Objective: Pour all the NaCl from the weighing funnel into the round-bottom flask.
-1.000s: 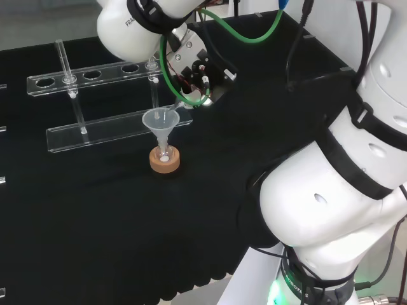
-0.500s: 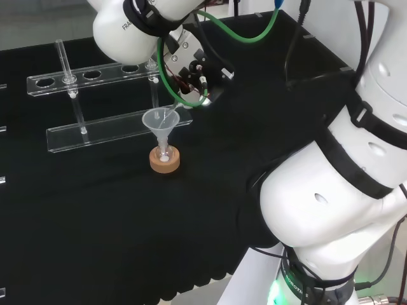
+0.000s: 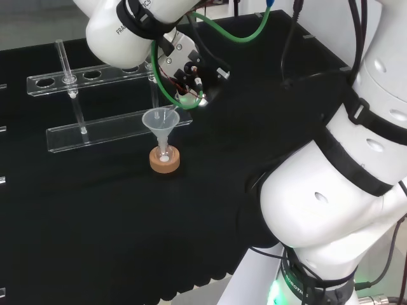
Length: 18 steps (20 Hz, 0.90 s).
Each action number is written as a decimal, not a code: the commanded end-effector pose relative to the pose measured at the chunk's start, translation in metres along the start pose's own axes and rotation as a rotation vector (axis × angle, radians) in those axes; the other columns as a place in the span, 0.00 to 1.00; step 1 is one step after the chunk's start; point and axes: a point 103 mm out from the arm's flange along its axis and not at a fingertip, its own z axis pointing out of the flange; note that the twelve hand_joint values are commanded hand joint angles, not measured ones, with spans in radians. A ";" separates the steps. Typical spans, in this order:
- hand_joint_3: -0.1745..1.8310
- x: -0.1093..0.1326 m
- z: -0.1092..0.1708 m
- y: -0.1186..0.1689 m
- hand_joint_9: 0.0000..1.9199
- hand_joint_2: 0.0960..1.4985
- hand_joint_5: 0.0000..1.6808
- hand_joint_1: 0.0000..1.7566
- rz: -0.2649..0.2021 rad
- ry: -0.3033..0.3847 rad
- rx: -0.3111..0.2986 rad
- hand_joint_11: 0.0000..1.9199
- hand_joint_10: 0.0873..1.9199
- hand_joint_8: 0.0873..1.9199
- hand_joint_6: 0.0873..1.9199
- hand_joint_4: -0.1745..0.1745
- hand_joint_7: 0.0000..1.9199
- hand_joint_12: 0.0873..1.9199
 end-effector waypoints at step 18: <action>0.35 0.004 -0.010 0.005 0.55 0.43 0.81 0.65 -0.015 -0.127 0.010 0.49 0.10 0.34 0.20 1.00 0.29 0.47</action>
